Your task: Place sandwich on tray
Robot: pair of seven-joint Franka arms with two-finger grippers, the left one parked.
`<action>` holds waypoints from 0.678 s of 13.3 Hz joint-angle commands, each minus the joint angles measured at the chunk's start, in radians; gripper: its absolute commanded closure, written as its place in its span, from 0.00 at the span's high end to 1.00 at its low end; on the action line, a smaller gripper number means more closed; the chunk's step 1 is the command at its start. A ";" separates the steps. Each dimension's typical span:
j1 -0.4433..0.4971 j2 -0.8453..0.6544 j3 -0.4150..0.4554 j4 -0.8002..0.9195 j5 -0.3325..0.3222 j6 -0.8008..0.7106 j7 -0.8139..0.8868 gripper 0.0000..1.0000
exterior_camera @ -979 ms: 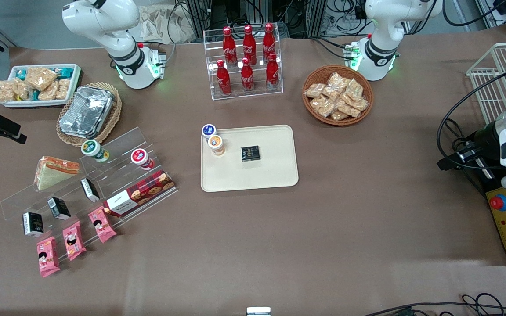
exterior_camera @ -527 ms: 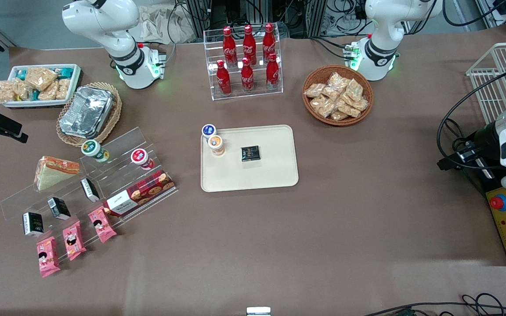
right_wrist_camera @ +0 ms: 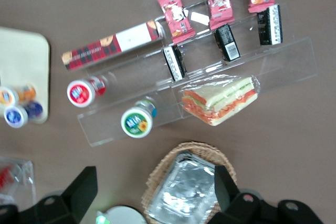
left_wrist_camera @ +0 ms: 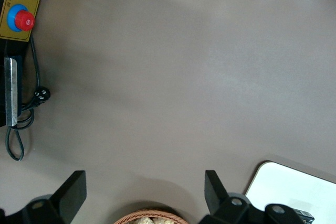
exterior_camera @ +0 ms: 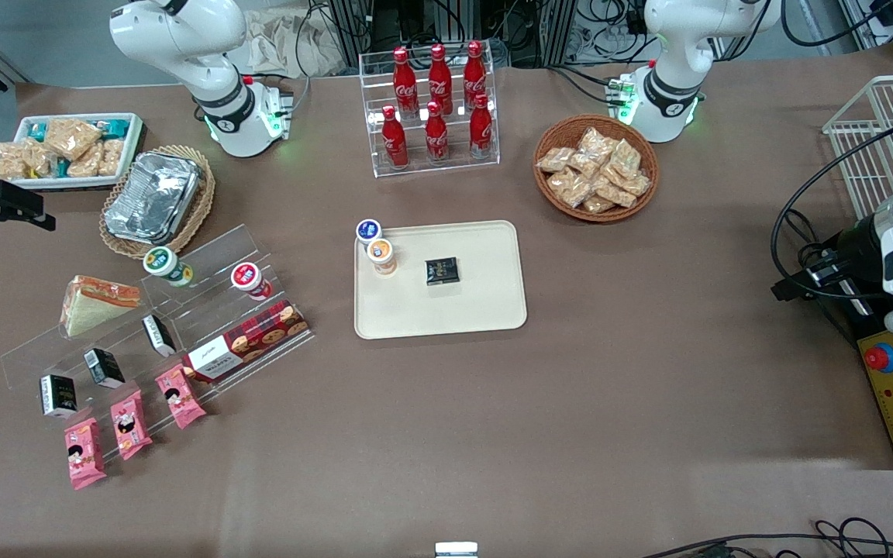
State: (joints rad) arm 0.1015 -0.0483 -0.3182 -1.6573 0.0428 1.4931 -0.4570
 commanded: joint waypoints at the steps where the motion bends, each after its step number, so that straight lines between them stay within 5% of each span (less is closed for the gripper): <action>1: -0.011 -0.010 -0.036 -0.025 -0.008 -0.007 -0.203 0.99; 9: -0.011 -0.038 -0.116 -0.185 -0.008 0.134 -0.652 0.99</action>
State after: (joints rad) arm 0.0900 -0.0523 -0.4264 -1.7814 0.0428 1.5798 -1.0331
